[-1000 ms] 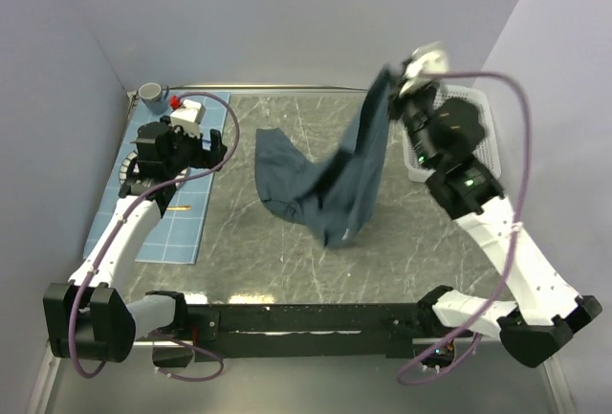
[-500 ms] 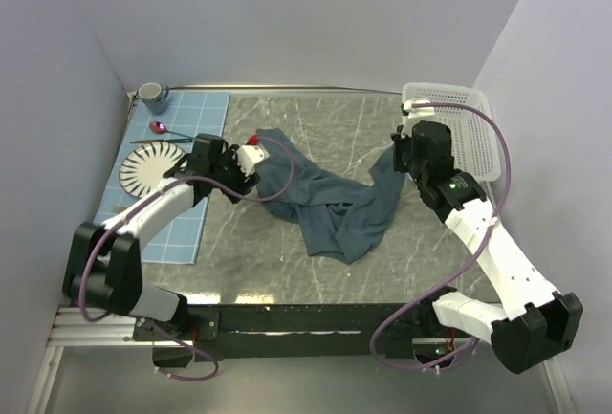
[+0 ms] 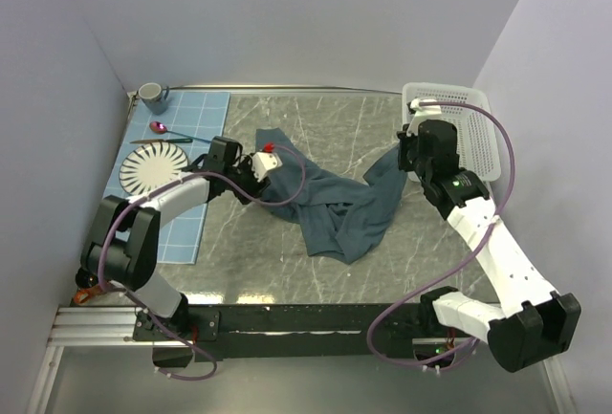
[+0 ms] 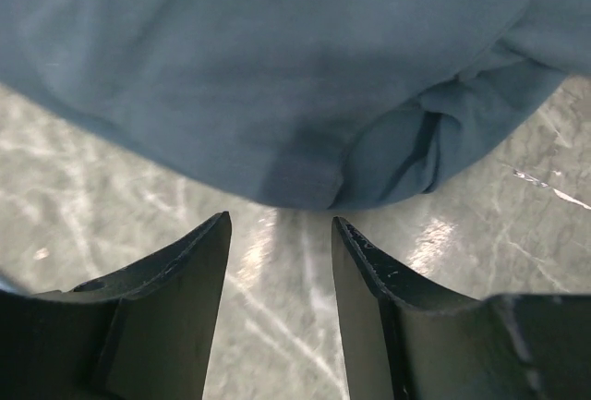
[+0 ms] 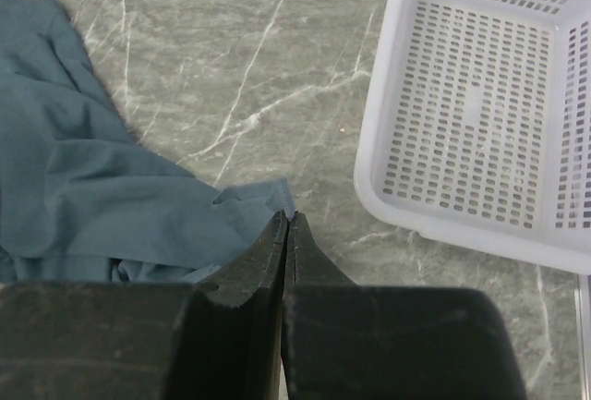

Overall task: Roll the t-shirts
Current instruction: Flatten out the T-shirt at the center of the board.

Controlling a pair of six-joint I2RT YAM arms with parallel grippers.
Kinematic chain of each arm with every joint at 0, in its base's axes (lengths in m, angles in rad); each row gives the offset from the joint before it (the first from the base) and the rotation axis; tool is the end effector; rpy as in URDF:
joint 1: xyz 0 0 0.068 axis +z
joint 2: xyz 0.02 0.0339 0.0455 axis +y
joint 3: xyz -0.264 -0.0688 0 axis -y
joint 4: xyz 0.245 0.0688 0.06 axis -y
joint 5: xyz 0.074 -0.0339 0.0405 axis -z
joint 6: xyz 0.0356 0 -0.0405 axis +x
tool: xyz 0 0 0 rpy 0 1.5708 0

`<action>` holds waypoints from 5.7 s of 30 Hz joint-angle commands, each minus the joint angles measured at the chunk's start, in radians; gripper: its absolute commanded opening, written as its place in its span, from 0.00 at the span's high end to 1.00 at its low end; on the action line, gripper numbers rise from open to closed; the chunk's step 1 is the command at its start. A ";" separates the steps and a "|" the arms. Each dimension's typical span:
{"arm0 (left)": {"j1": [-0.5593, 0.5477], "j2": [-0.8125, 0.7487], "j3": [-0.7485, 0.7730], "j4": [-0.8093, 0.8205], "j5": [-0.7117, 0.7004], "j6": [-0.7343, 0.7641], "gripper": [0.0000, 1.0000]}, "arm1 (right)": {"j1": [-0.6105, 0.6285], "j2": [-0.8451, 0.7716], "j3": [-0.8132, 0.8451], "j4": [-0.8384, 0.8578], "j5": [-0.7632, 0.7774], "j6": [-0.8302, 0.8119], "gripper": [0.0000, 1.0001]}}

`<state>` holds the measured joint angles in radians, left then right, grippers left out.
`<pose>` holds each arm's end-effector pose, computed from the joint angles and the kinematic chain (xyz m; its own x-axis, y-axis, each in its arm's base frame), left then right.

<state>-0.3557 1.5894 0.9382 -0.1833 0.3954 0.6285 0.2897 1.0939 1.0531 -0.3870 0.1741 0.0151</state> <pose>0.3026 -0.1270 0.1975 -0.2303 0.6644 -0.7110 0.8645 0.4752 0.1640 0.2368 0.0642 0.3528 -0.3995 -0.1036 -0.9109 -0.1243 0.9905 -0.0581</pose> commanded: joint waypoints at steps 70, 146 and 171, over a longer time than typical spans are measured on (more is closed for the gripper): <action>-0.052 0.129 0.050 0.047 -0.098 0.019 0.91 | -0.066 0.070 0.013 0.046 -0.065 0.054 1.00; 0.235 -0.402 1.079 0.170 -0.331 0.043 0.99 | -0.152 0.034 1.135 0.436 -0.275 -0.544 1.00; 0.219 0.412 0.623 0.091 -0.190 -0.081 0.99 | -0.096 0.687 0.391 0.591 -0.325 -0.672 1.00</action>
<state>-0.1604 1.9263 1.4006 -0.1875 0.2199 0.6037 0.1780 1.6505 1.2812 0.1589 -0.1841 -0.6285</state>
